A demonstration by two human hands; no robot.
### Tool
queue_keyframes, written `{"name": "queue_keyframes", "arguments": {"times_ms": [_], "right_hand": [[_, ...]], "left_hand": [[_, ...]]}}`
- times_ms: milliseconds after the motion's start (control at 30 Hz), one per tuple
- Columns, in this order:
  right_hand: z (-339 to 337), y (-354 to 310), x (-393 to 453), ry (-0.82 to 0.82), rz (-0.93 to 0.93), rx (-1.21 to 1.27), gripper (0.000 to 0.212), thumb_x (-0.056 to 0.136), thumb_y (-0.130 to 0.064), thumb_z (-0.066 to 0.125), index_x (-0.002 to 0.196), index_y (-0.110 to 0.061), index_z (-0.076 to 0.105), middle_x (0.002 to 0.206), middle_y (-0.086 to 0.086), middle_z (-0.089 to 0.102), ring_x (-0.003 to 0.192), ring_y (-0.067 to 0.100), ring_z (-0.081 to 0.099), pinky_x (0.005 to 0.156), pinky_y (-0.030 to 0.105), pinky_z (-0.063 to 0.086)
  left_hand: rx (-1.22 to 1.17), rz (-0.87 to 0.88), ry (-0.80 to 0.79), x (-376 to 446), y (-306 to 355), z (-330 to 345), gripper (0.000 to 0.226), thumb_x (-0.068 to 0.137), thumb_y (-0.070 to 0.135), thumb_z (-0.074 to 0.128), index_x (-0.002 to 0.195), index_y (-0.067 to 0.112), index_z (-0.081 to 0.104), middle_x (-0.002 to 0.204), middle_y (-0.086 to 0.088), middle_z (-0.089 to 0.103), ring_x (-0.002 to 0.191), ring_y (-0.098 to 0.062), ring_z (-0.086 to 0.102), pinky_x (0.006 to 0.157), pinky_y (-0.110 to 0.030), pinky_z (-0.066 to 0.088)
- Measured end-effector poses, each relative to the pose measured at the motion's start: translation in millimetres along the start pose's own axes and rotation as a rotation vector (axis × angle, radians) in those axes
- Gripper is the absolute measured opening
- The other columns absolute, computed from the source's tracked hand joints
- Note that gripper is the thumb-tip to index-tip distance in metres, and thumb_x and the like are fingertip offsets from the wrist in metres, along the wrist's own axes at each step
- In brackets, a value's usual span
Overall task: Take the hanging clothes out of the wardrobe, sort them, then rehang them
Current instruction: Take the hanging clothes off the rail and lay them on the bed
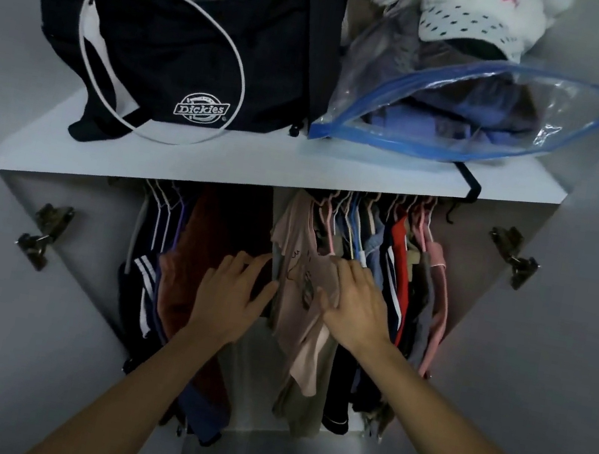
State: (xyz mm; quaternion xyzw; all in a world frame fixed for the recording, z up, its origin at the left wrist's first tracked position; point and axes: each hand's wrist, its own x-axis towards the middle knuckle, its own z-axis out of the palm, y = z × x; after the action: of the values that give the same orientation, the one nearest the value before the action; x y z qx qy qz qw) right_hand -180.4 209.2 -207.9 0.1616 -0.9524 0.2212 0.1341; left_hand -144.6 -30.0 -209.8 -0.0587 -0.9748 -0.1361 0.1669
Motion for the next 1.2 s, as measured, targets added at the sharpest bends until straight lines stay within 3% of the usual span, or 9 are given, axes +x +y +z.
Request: {"name": "queue_keyframes", "arguments": {"times_ms": [233, 400, 500, 567, 700, 967, 1100, 1200], "right_hand": [[35.5, 16.6, 13.1, 0.023, 0.070, -0.059, 0.051, 0.096, -0.039, 0.065, 0.139, -0.015, 0.052, 0.121, 0.006, 0.059, 0.109, 0.029, 0.060, 0.087, 0.041, 0.054], [62.9, 17.1, 37.3, 0.053, 0.134, -0.125, 0.049, 0.096, -0.040, 0.062, 0.137, -0.017, 0.050, 0.123, 0.007, 0.058, 0.111, 0.029, 0.059, 0.090, 0.043, 0.053], [78.1, 16.4, 55.2, 0.104, 0.175, -0.192, 0.050, 0.092, -0.036, 0.069, 0.134, -0.016, 0.050, 0.117, 0.008, 0.060, 0.104, 0.032, 0.061, 0.083, 0.044, 0.055], [86.7, 16.9, 64.0, 0.130, 0.209, -0.269, 0.051, 0.085, -0.030, 0.075, 0.128, -0.014, 0.053, 0.108, 0.008, 0.062, 0.097, 0.033, 0.063, 0.077, 0.044, 0.051], [96.3, 21.6, 75.8, 0.175, 0.216, -0.405, 0.039, 0.075, -0.019, 0.074, 0.111, -0.013, 0.059, 0.090, 0.007, 0.067, 0.084, 0.033, 0.063, 0.071, 0.043, 0.042], [105.0, 37.2, 84.1, 0.234, 0.229, -0.437, 0.024, 0.073, -0.010, 0.073, 0.093, -0.014, 0.061, 0.063, 0.006, 0.061, 0.069, 0.032, 0.060, 0.072, 0.042, 0.029], [98.1, 39.6, 84.9, 0.297, 0.207, -0.365, 0.027, 0.073, -0.001, 0.073, 0.089, -0.015, 0.056, 0.061, 0.005, 0.056, 0.058, 0.030, 0.053, 0.071, 0.040, 0.029], [95.7, 40.8, 80.0, 0.264, 0.202, -0.335, 0.029, 0.078, -0.003, 0.074, 0.091, -0.018, 0.053, 0.064, 0.003, 0.056, 0.060, 0.027, 0.053, 0.072, 0.039, 0.028]], "left_hand": [[0.061, 0.102, -0.165, 102.4, 3.9, 31.6, 0.079, 0.098, 0.072, 0.019, 0.155, 0.024, 0.041, 0.143, -0.010, 0.055, 0.127, -0.032, 0.051, 0.096, -0.047, 0.048], [-0.117, 0.127, -0.197, 167.5, 1.0, 73.2, 0.074, 0.101, 0.065, 0.046, 0.162, 0.027, 0.028, 0.160, -0.009, 0.044, 0.144, -0.032, 0.043, 0.108, -0.045, 0.045], [-0.208, 0.123, -0.233, 197.1, -1.9, 91.2, 0.079, 0.097, 0.068, 0.052, 0.163, 0.038, 0.019, 0.156, -0.008, 0.050, 0.136, -0.034, 0.054, 0.103, -0.044, 0.051], [-0.229, 0.133, -0.241, 210.5, -1.5, 101.3, 0.082, 0.097, 0.067, 0.054, 0.164, 0.036, 0.018, 0.151, -0.011, 0.055, 0.131, -0.035, 0.058, 0.100, -0.043, 0.051], [-0.240, 0.150, -0.227, 226.3, 2.6, 115.4, 0.085, 0.098, 0.068, 0.053, 0.164, 0.025, 0.021, 0.156, -0.015, 0.049, 0.138, -0.036, 0.050, 0.103, -0.042, 0.046], [-0.269, 0.224, -0.091, 227.8, -1.4, 119.0, 0.070, 0.096, 0.063, 0.059, 0.151, 0.024, 0.042, 0.139, -0.015, 0.059, 0.127, -0.035, 0.057, 0.091, -0.037, 0.046], [-0.182, 0.285, -0.099, 236.7, -16.1, 113.8, 0.074, 0.096, 0.073, 0.049, 0.154, 0.028, 0.040, 0.143, -0.013, 0.059, 0.129, -0.035, 0.056, 0.098, -0.042, 0.051], [-0.124, 0.271, -0.139, 237.8, -23.5, 108.5, 0.085, 0.087, 0.084, 0.031, 0.144, 0.024, 0.052, 0.135, -0.014, 0.063, 0.125, -0.037, 0.058, 0.095, -0.042, 0.052]]}}
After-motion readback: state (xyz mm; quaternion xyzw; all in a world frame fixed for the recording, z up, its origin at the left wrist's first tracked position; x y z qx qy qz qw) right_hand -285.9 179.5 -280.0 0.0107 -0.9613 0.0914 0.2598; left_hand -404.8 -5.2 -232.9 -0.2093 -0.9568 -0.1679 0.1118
